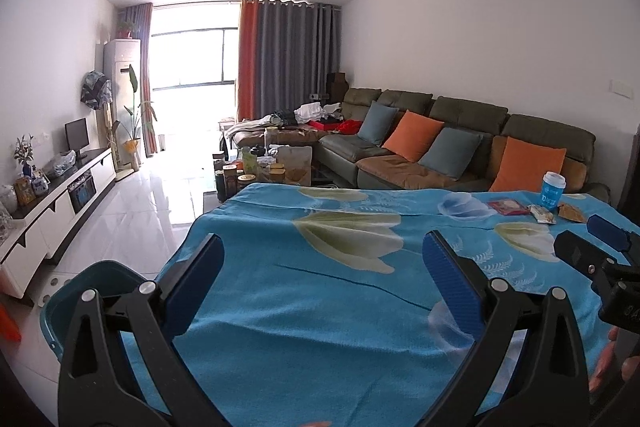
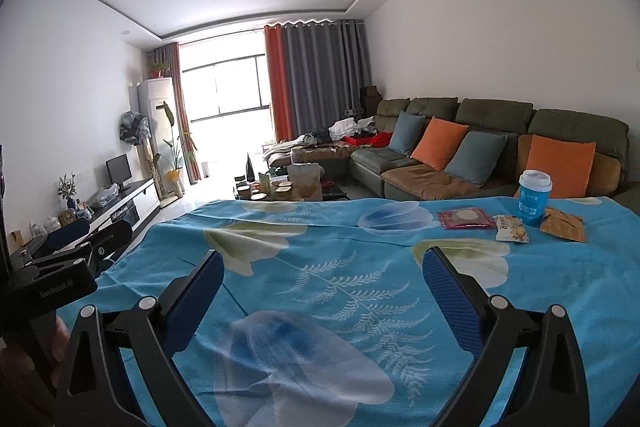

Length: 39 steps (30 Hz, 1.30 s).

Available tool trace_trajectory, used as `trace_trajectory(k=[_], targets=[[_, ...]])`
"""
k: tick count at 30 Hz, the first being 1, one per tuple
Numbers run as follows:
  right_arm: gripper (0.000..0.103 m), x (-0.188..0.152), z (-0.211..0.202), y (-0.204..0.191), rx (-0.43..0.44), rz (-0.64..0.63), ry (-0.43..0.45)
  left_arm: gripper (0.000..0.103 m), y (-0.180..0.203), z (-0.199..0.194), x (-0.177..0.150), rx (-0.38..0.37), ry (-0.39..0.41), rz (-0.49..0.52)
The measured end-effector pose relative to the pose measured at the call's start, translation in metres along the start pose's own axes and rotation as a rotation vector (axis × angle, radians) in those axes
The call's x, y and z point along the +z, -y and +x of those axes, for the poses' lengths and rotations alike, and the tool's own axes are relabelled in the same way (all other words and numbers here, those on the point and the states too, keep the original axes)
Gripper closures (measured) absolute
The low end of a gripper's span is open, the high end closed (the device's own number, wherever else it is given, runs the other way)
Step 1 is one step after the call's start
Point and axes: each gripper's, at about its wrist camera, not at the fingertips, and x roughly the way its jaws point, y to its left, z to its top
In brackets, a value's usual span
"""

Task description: Collect trash

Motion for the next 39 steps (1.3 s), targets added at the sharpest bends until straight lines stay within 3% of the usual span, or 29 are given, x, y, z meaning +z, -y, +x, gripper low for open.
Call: trace_trajectory(k=[39], targets=[[0.007,-0.0011,-0.0042,0.0035,-0.021,0.005,-0.005,0.006,-0.0035,-0.0061,0.0009,0.016,0.02,0.013]])
